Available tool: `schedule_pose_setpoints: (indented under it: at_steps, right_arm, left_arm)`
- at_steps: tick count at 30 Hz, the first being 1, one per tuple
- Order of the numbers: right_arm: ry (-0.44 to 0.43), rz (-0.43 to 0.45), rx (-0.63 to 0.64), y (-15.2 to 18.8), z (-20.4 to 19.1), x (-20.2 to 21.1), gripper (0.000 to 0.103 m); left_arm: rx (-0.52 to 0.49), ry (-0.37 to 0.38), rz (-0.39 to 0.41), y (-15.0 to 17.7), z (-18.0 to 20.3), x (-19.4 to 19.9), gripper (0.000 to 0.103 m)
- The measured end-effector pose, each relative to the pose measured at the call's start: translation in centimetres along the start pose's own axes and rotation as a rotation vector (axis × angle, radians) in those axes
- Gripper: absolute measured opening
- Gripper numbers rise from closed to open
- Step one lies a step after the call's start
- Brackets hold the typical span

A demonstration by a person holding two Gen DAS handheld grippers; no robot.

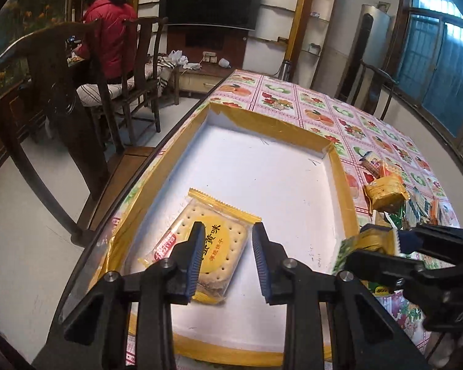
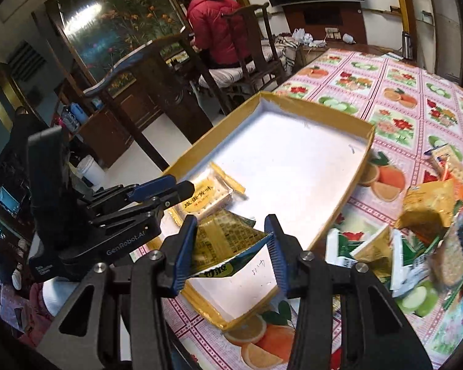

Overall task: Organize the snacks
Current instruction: 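Carry both packs into the white box and open both tools to release, then lift both tools out of the white box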

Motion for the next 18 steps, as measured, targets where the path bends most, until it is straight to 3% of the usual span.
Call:
schedule_pose_setpoints:
  at_steps: [4,8,10,12,18]
  right_arm:
    - [0.030,-0.071,-0.015,1.2,0.4,-3.8,0.047]
    - [0.082,-0.100,0.008,1.9,0.7,-5.4,0.048]
    - [0.105,-0.089,0.023,2.1,0.7,-5.4,0.053]
    - [0.115,-0.073,0.029,2.1,0.8,-5.2,0.064]
    - [0.132,0.006,0.050,1.9,0.7,-2.1,0.064]
  left_arm:
    - [0.014,0.014,0.015,0.2,-0.4,0.5,0.034]
    - [0.016,-0.027,0.052,0.2,-0.3,1.7,0.058]
    - [0.006,-0.071,0.081,0.2,-0.3,2.5,0.061]
    - [-0.010,-0.124,0.106,0.3,-0.1,3.4,0.064]
    - [-0.052,-0.215,0.216,0.3,1.7,7.0,0.076]
Point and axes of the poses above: each gripper's, at about its wrist camera, not at the fingertips, and x roughly against the way its jaws point, z to its right, y to its underside, the point moved 9 cm from there along -x, roughly the way its jaws point, and after that the axes turned 6 degrees about x, right-handed, at the moved point
